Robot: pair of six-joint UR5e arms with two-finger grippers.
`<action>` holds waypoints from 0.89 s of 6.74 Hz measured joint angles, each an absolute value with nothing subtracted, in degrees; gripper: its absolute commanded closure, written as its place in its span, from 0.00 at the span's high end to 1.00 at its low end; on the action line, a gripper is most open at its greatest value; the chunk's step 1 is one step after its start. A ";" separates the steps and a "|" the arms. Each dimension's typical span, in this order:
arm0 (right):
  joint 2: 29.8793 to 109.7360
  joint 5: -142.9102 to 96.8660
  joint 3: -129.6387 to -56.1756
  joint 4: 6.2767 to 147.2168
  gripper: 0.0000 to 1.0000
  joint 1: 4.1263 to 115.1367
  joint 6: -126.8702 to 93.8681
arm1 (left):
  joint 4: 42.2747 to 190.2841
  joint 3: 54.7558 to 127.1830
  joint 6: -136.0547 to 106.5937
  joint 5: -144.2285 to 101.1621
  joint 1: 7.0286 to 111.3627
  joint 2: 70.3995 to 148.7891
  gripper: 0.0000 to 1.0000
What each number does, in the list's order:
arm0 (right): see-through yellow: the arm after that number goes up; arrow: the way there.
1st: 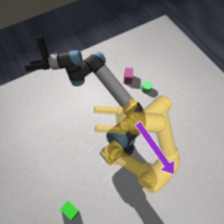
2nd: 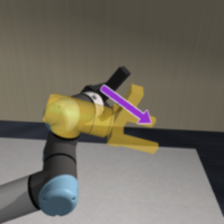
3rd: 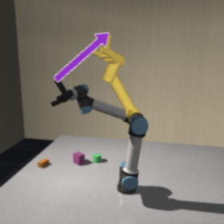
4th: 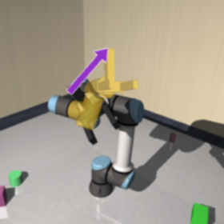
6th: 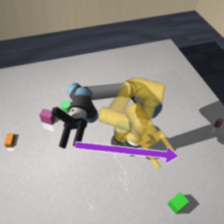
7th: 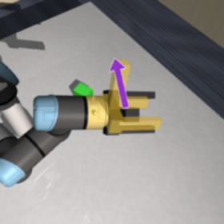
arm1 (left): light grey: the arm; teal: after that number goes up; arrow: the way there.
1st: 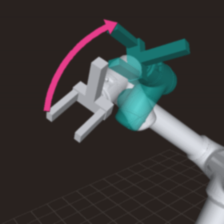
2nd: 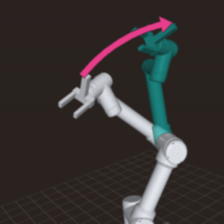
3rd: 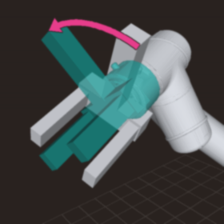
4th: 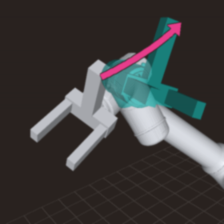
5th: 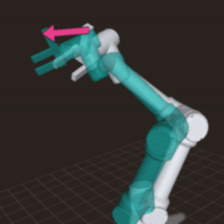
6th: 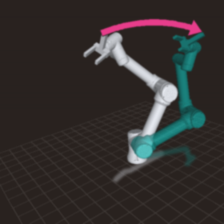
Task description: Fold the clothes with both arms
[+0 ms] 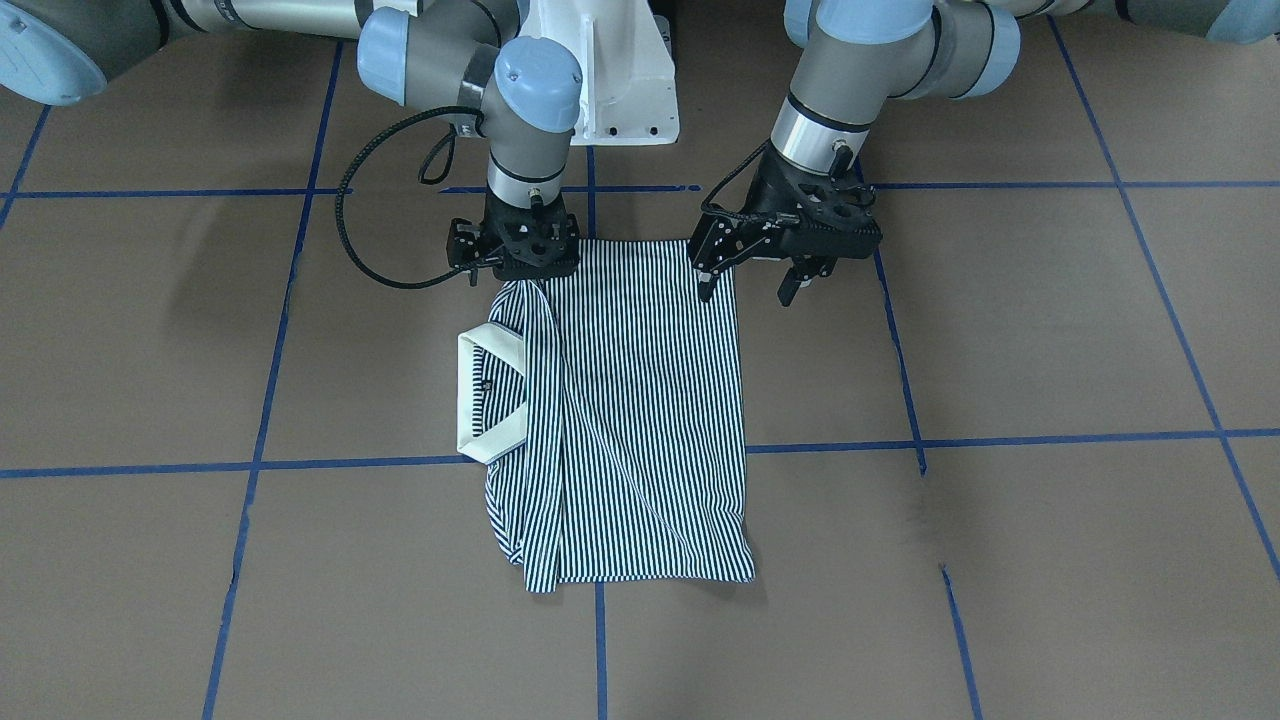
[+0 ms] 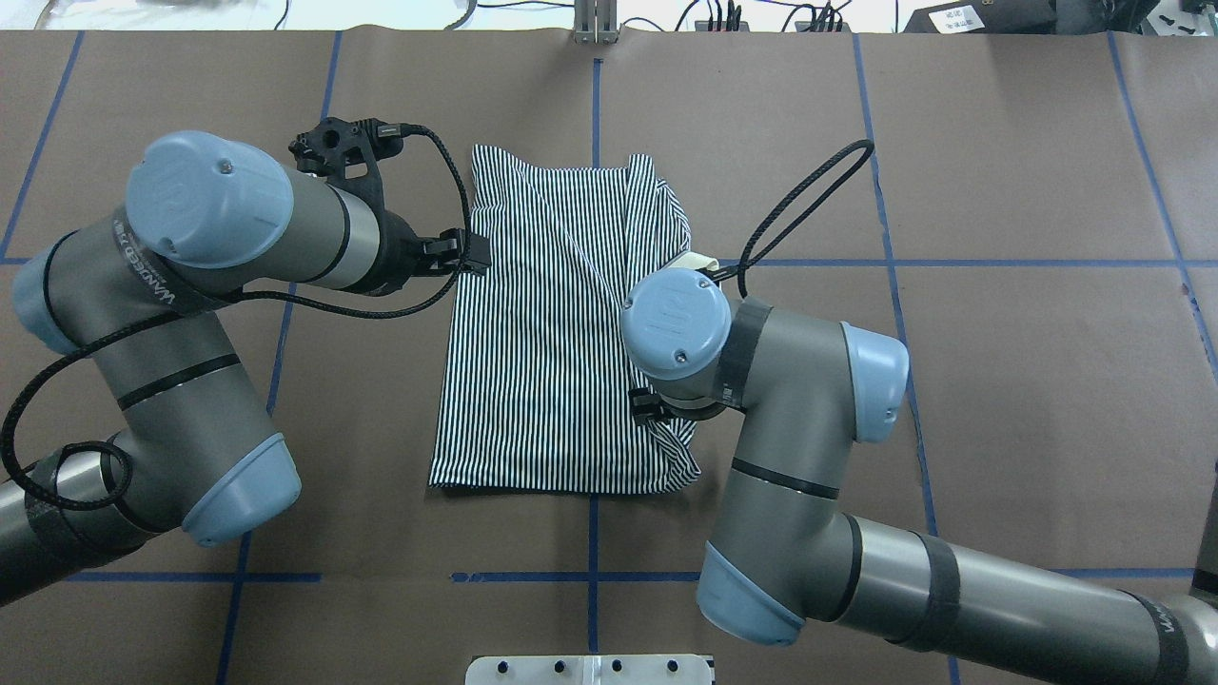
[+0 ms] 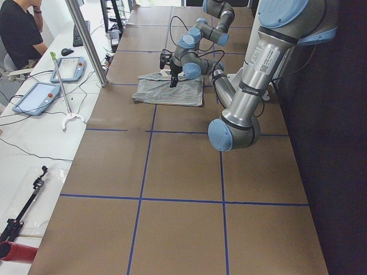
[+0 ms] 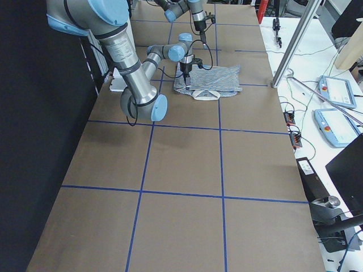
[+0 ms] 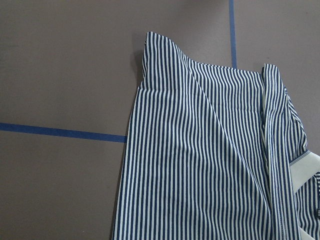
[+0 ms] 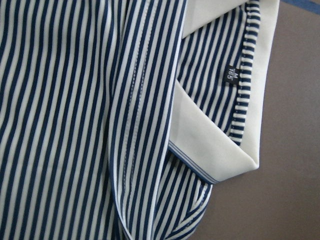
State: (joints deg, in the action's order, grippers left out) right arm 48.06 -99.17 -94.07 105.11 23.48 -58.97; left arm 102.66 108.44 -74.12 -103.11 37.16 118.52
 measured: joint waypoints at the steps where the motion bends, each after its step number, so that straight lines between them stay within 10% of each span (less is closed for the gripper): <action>1: 47.69 -99.34 -92.53 104.17 1.00 23.33 -58.92 | 102.66 108.45 -74.10 -103.10 37.20 118.49 1.00; 6: 48.93 -99.54 -90.86 103.97 1.00 22.93 -58.51 | 102.73 108.52 -74.09 -103.11 37.18 118.53 1.00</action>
